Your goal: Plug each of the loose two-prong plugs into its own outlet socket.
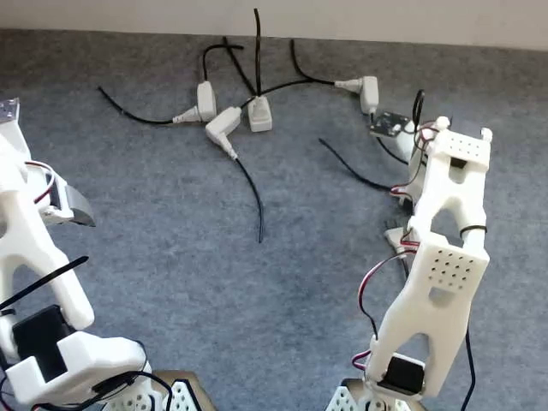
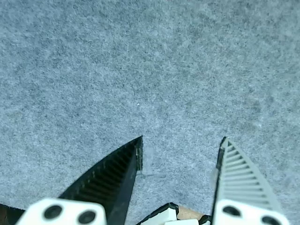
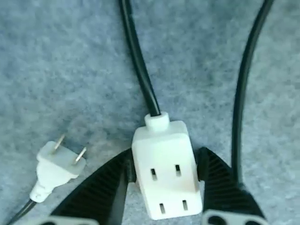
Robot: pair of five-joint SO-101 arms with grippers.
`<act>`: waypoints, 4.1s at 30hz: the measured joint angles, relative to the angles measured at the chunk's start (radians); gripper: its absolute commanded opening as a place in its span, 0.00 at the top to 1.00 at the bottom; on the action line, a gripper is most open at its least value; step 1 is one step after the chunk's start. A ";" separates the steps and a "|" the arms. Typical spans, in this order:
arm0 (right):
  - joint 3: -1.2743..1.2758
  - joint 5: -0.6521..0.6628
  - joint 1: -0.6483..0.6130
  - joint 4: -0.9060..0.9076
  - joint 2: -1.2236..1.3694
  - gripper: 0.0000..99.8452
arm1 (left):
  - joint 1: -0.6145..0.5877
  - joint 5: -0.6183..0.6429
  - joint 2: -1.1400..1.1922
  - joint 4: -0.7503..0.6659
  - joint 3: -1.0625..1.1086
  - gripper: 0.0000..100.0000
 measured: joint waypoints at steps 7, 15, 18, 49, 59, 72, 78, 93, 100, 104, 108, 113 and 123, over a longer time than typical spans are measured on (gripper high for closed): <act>0.005 -0.170 0.000 -0.014 -0.051 0.95 | 0.000 0.005 0.000 0.000 0.000 0.74; 0.005 -0.695 -0.166 0.180 -0.282 0.95 | 0.000 0.005 0.000 0.000 0.005 0.74; 0.014 -0.919 -0.272 0.250 -0.336 0.95 | 0.012 0.005 0.000 0.003 0.029 0.74; 0.195 -2.116 -0.893 -0.086 -0.092 0.80 | -0.249 -0.123 0.000 -0.104 0.077 0.74; -0.044 -1.952 -0.890 0.051 -0.086 0.69 | -0.247 -0.123 0.000 -0.104 0.077 0.74; -0.334 -1.138 -0.729 0.255 -0.345 0.69 | -0.247 -0.123 0.000 -0.104 0.077 0.74; 0.094 -0.927 -0.583 0.255 -0.658 0.69 | -0.247 -0.123 0.000 -0.104 0.077 0.74; 1.008 -0.434 -0.140 0.026 -1.092 0.69 | -0.163 -0.121 0.000 -0.060 0.077 0.74; 1.269 -0.336 -0.126 -0.253 -1.094 0.75 | -0.163 -0.121 0.000 -0.058 0.077 0.74; 1.402 -0.304 -0.107 -0.476 -1.094 0.75 | -0.163 -0.121 0.000 -0.058 0.080 0.74; 1.536 -0.304 -0.095 -0.692 -1.094 0.75 | -0.163 -0.121 0.000 -0.061 0.114 0.74; 1.642 -0.304 -0.097 -0.801 -1.108 0.85 | -0.163 -0.121 0.000 -0.061 0.132 0.74; 1.648 -0.376 -0.087 -0.816 -1.132 0.98 | -0.163 -0.121 0.000 -0.061 0.132 0.74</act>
